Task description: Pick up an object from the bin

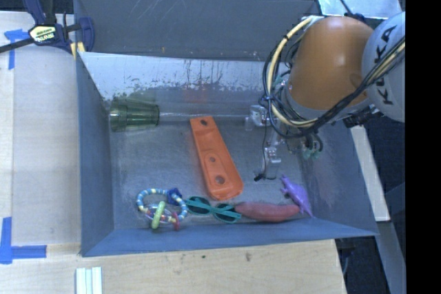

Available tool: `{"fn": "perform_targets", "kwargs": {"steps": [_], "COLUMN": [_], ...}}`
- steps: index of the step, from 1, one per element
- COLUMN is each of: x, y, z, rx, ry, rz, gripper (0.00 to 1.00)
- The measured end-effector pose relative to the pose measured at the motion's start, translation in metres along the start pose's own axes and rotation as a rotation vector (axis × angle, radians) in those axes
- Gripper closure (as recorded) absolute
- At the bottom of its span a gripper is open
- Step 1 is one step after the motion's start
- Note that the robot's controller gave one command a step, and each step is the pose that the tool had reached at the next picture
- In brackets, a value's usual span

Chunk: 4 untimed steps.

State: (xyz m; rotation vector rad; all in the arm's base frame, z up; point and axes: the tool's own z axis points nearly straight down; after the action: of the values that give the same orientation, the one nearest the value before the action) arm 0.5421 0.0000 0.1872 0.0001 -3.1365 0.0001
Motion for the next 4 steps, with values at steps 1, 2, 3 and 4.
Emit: {"fn": "perform_targets", "kwargs": {"steps": [1,2,3,4], "x": [-0.002,0.031,0.044,0.042], "y": [0.000,0.058,0.101,0.117], "z": [-0.005,0.063,0.053,0.050], "rx": [0.000,-0.001,0.002,0.001], "ry": [-0.009,-0.009,-0.006,-0.012], "rz": [0.000,0.017,-0.290,-0.306], "gripper": [0.00,0.00,0.00,0.00]}}
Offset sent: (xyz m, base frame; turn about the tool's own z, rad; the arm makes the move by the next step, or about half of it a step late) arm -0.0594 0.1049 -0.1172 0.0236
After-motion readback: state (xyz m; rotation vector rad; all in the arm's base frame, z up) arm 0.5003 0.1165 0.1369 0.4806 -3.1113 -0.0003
